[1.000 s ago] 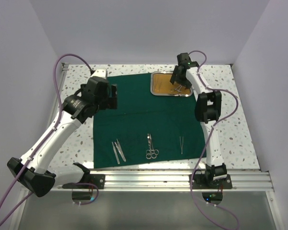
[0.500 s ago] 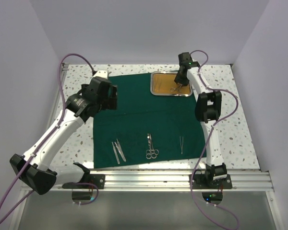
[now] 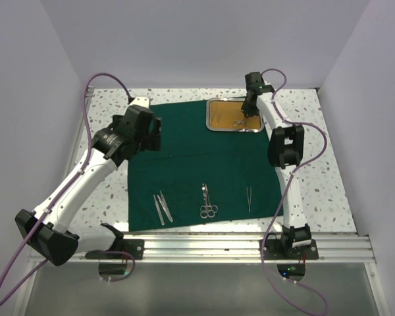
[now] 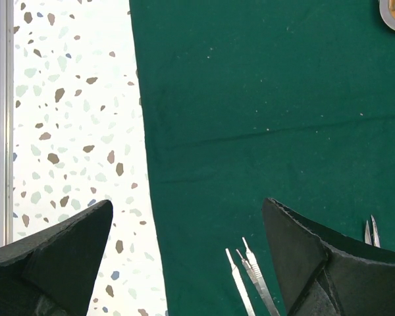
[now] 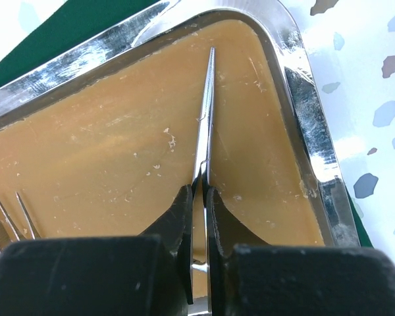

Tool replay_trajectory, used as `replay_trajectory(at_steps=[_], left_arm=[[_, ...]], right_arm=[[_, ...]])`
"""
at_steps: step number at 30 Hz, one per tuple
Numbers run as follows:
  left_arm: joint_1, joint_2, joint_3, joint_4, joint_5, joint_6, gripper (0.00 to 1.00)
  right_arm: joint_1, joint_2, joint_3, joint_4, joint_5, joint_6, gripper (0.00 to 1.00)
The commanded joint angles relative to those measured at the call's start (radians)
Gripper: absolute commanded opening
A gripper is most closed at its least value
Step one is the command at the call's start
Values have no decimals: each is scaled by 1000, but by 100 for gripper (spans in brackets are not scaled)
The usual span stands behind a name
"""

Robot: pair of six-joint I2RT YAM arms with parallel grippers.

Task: Open and lay out the surgical kit
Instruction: Pick up the medical item from the container, then place the medical item in the surgical kit.

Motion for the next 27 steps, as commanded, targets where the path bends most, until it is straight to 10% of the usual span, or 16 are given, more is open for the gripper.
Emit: replay_trajectory(at_steps=[1,27], left_arm=[[7,-4,21,7,-22,22,100],[6,-47,48,-11,54,-33,100]], right_arm=[[8,51,-60,-21,-17,-16,0],[31,-486,-276,36,-140,-53,0]])
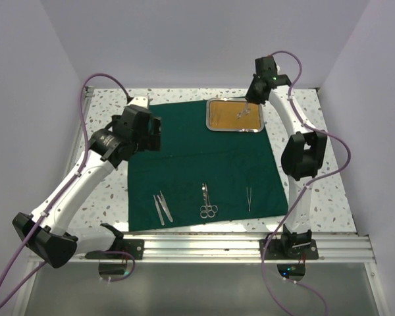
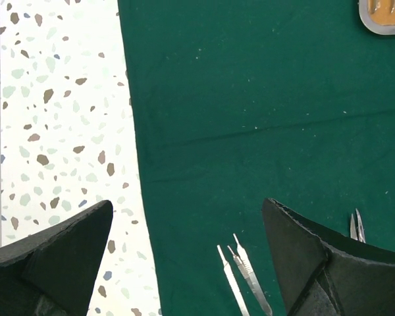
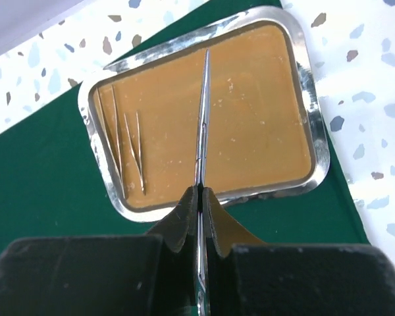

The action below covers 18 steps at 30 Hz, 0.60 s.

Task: Open and lay out the surgical kit
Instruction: Place the medical item in the surgical kit.

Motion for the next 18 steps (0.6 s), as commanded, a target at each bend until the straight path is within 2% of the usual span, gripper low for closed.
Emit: replay_trajectory(at_steps=[1,3,5,7,12,13,18], left_arm=[[7,-31,40,-4,22,-23,100],[7,-29,40,2,28,-30,100],[6,-29,43,8,34,-33,100],[7,-28,47,14,37,-36,100],[6,-25,73,14,35,-41,99],[7,-26,75,13,37,-42,100],[7,-22,101,10,48,-53,99]], right_arm=[[29,-115,-93,-4,-56,-17,0],[63,-199,-157,8,-87,-16,0],[94,-271,-288,46,-130,-5,0],[158,-382,-441,82,-205,15,0],[347,-605,-742,188,-246,127,0],[374,-626,-826,215,-249,142,0],[522,-701,-1011,261,-234,219,0]])
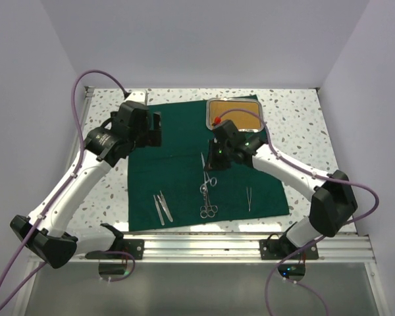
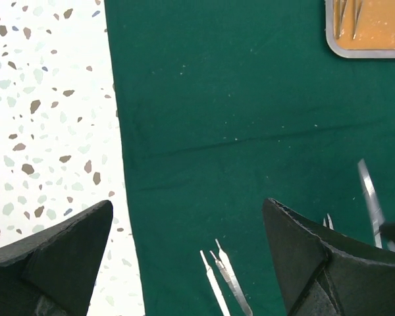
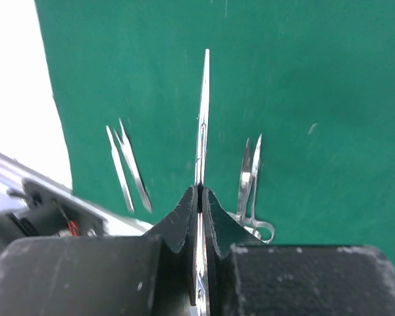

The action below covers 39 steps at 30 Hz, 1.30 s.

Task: Open and lay out the surgical kit
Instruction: Place the medical item in the surgical kit, then pick up the medical item from the container.

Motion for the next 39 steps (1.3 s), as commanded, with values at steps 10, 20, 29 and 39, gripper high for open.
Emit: replay_trajectory(at_steps=[10,20,29,39], left_arm=[[7,-13,29,20,57,-73,99],[7,11,42,32,79,-62,100],[7,4,27,36,64,-47,100],[7,-42,9,1,59,-42,100]], right_arm=[[130,-2,-267,185,88,144,0],[135,-63,-163,-42,136,66,99],[9,-13,227,-253,315,-128,99],[-168,604,825,-323,320,-281,96]])
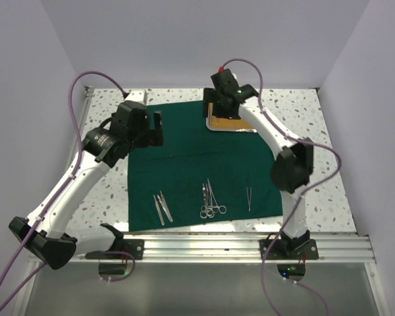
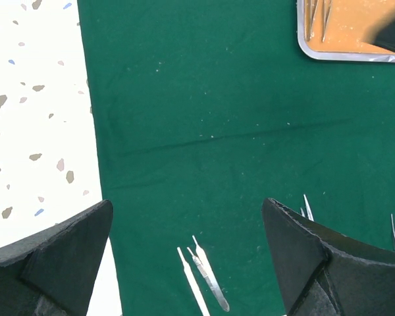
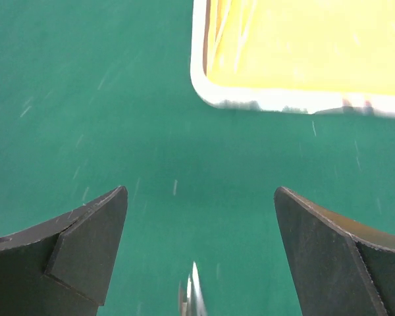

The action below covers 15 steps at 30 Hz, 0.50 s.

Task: Open and lay out the surgical kit
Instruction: Pick up the medical item from the container.

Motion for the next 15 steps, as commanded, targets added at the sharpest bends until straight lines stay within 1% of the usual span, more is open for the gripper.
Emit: replay_trajectory(at_steps=[1,2,3,6,7,11,14,15], left_arm=[[7,-46,-8,-11,-7,13,100],[6,-53,-10,-20,-4,13,100],[7,-58,-15,-23,-4,13,100],[7,-75,-28,-44,-7,16,100],[7,-78,-37,-52,-10,17,99],[7,-101,-61,-77,-38,32,100],[7,-103,-71,-77,-50,46,100],[7,-101,-74,-74,-51,47,100]], right_arm=[[-5,232,252,-110,29,-91,96],[-12,281,318,-124,47,-99,96],[-17,387,442,-139,54,-105,96],[-49,499,575,-153,55,-90,95],[-60,533,599,-124,52,-81,94],[-113,533,526,-9,38,-34,88],[-130,576,554,-3,35,-16,85],[-134,587,573,-7,32,-11,81]])
